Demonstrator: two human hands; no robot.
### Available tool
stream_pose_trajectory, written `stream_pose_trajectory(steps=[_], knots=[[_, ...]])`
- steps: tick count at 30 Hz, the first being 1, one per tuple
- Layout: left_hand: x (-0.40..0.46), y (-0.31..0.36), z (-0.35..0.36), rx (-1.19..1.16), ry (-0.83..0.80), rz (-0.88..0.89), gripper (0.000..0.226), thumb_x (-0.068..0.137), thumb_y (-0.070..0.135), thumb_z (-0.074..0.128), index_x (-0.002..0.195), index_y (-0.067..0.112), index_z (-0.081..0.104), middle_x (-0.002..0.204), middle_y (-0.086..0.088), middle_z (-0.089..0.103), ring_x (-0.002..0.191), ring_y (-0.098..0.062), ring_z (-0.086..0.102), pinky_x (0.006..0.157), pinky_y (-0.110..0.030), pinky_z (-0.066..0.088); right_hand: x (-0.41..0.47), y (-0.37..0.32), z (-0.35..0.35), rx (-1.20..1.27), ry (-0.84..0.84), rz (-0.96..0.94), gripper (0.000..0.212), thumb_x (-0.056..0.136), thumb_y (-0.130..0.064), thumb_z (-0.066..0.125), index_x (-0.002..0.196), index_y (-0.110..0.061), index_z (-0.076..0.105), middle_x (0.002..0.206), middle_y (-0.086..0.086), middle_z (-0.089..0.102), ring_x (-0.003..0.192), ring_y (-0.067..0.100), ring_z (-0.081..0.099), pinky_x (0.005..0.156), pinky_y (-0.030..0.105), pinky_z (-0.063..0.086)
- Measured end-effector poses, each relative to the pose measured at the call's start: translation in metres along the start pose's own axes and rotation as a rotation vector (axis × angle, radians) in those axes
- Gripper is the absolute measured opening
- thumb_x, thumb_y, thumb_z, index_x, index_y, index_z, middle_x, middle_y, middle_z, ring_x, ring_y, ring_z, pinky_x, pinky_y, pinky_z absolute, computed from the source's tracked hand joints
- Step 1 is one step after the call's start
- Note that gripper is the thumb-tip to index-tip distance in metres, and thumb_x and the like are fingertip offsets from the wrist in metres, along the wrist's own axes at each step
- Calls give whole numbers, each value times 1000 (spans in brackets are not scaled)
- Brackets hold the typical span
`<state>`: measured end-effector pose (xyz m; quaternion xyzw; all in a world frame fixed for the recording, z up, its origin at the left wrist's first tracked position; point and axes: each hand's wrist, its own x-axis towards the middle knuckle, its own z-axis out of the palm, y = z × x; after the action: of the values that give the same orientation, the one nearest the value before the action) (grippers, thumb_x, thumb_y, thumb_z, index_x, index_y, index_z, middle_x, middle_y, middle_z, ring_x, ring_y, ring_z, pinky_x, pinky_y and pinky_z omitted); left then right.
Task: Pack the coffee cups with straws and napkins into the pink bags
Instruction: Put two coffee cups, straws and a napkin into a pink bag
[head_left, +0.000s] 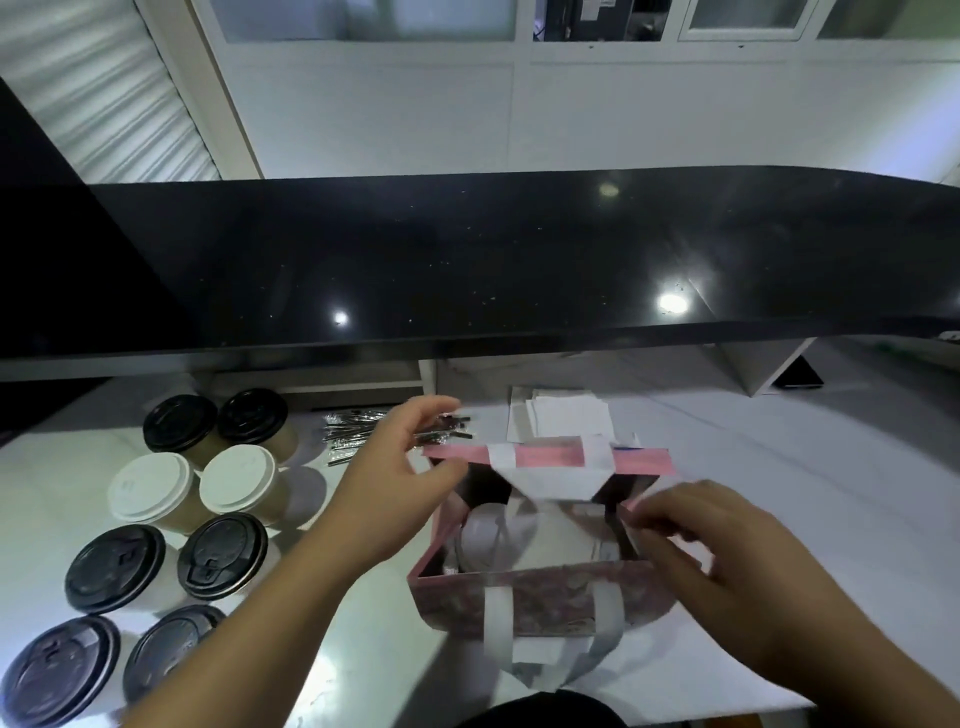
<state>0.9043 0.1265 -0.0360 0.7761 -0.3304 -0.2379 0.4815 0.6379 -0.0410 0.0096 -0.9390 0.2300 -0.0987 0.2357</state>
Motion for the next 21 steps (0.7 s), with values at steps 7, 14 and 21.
stream_pose_trajectory(steps=[7, 14, 21], knots=[[-64, -36, -13, -222, -155, -83, 36, 79, 45, 76, 114, 36, 71, 120, 5, 72, 119, -20, 65, 98, -39, 52, -28, 52, 24, 455, -80, 280, 36, 90, -42, 69, 122, -55, 59, 126, -29, 62, 111, -2, 62, 91, 23, 49], [-64, -28, 4, -44, -294, -68, 57, 86, 14, 69, 134, 44, 65, 138, 20, 66, 127, -2, 61, 103, -31, 52, -7, 58, 41, 552, -195, 243, 52, 85, -22, 63, 125, -54, 60, 132, -32, 59, 123, -8, 55, 97, 27, 51], [-51, -36, 19, -222, -189, -159, 49, 85, 10, 60, 120, 42, 73, 125, 6, 75, 117, -15, 70, 95, -35, 58, 4, 66, 55, 846, -139, 331, 45, 98, 0, 54, 115, -36, 76, 115, -7, 76, 106, 14, 72, 91, 37, 61]])
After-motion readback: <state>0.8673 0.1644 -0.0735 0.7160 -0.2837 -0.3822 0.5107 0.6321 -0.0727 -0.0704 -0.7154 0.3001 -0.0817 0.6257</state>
